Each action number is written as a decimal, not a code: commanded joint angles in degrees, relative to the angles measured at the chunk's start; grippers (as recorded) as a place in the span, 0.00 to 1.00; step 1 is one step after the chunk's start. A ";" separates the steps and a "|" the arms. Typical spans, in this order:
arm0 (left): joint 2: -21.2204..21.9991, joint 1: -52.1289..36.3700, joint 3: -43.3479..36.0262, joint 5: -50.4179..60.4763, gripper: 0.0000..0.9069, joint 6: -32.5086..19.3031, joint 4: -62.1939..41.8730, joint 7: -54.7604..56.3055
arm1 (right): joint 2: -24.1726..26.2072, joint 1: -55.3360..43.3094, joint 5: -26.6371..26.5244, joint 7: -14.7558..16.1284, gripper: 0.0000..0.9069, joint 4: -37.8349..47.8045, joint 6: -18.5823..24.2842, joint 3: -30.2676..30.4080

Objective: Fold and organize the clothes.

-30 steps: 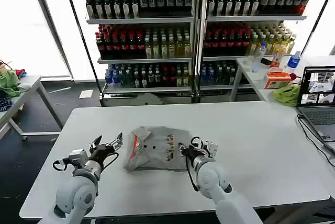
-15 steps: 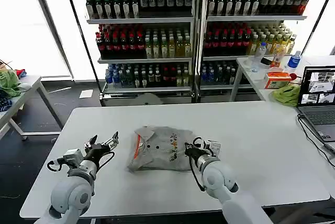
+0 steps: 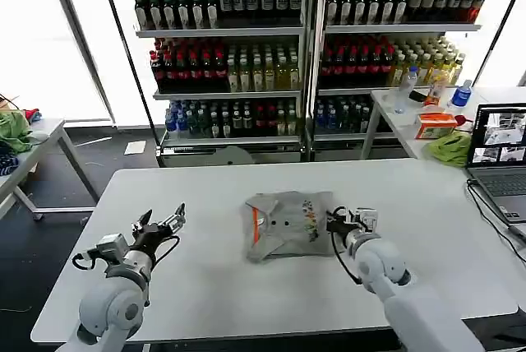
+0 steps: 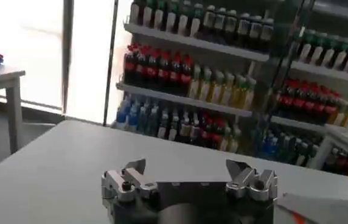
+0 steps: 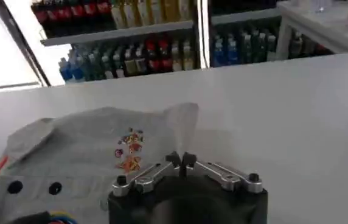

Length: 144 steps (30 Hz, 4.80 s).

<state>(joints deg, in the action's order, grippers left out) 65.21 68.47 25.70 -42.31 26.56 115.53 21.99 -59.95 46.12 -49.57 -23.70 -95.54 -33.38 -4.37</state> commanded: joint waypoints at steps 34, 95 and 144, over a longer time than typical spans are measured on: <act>2.71 4.82 0.39 0.91 1.00 0.46 3.30 -0.36 | -9.61 -3.64 27.58 5.39 1.00 -0.45 5.91 2.70; 4.16 11.09 3.15 3.03 1.00 -0.18 9.68 -1.98 | -9.30 -0.65 26.87 -0.52 1.00 -10.61 3.63 -6.96; 3.47 10.13 2.17 16.04 1.00 -2.20 8.96 -4.34 | 0.36 26.46 28.89 -0.33 1.00 -25.40 0.27 -25.27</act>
<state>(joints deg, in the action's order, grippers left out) 68.66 78.75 27.77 -26.34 24.08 125.20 17.50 -62.60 71.74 -19.96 -24.19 -121.07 -33.04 -30.11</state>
